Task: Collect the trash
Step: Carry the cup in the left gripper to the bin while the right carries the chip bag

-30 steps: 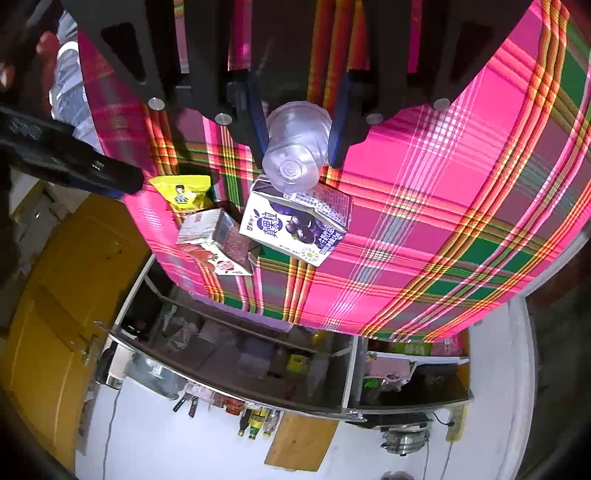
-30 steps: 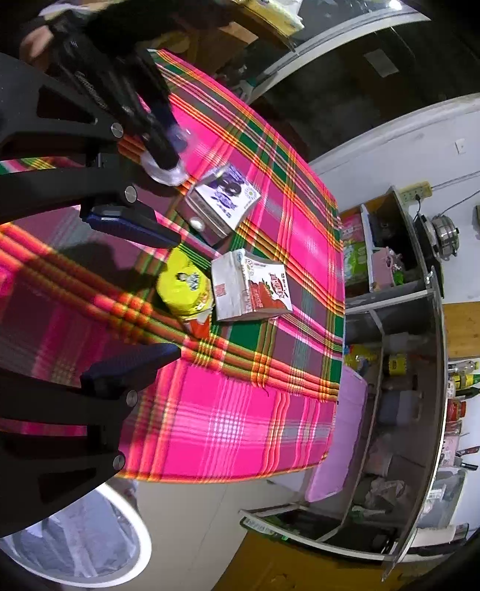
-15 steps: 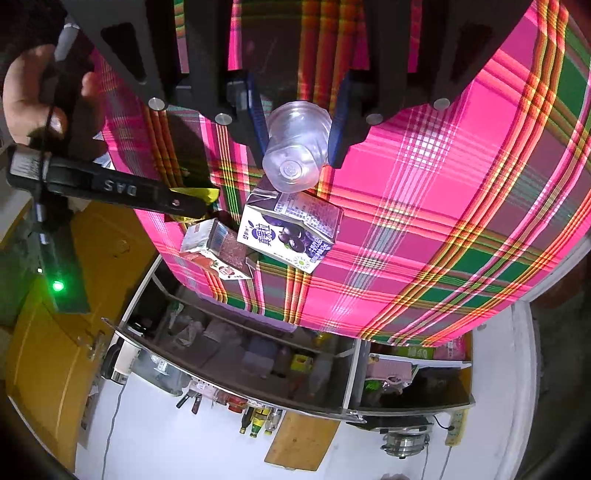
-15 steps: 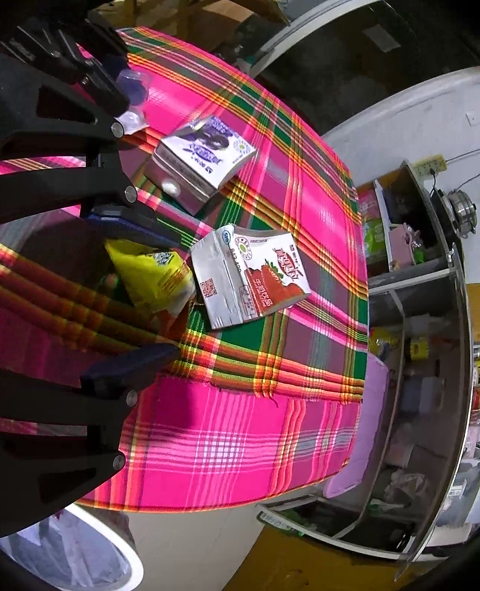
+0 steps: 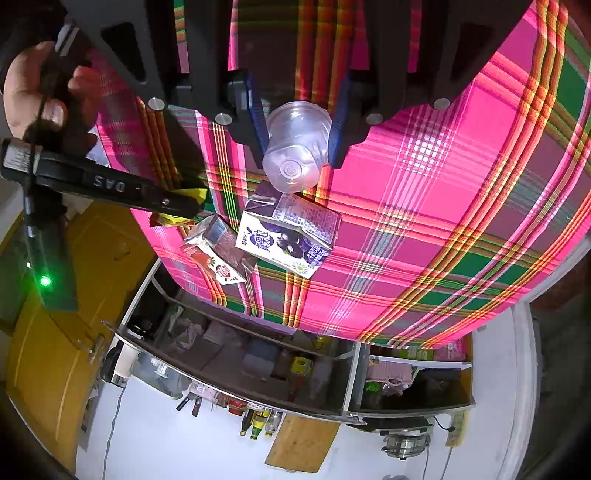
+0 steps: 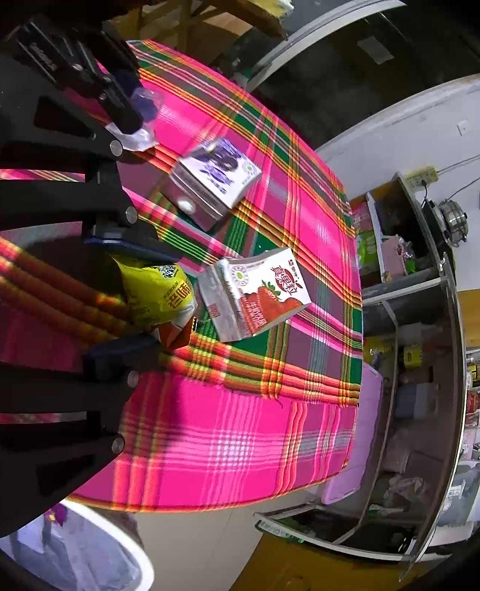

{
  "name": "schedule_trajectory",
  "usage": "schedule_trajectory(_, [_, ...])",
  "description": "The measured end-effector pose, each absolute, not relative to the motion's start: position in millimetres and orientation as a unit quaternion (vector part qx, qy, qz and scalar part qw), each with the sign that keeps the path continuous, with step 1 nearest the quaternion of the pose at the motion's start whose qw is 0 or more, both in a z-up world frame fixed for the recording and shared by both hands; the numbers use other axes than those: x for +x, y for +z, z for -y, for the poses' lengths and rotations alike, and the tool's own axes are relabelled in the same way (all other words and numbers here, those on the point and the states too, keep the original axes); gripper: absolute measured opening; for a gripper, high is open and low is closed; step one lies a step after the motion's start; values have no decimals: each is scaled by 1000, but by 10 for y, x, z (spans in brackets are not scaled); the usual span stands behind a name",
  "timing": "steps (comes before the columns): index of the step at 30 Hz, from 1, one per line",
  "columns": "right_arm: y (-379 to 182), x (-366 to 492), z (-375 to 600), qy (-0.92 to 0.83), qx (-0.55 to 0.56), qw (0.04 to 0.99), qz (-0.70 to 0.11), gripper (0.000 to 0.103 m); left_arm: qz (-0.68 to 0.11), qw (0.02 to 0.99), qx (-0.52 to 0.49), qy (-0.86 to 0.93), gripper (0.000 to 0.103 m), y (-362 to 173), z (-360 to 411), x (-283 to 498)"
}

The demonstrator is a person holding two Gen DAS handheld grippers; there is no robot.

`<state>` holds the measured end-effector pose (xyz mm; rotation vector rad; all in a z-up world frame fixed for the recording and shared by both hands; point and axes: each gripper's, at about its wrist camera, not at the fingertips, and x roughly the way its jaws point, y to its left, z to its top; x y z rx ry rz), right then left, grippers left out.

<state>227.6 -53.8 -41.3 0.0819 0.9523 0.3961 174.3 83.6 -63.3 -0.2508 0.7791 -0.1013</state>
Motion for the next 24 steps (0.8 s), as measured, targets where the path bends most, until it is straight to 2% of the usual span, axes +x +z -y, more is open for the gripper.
schedule_trajectory(11, [-258,1650,855,195,50,878,-435,38,-368,922,-103,-64,33,-471,-597,1478])
schedule_trajectory(24, [-13,945,1300,182,59,898,-397,38,-347,927,-67,-122,33,-165,54,1021])
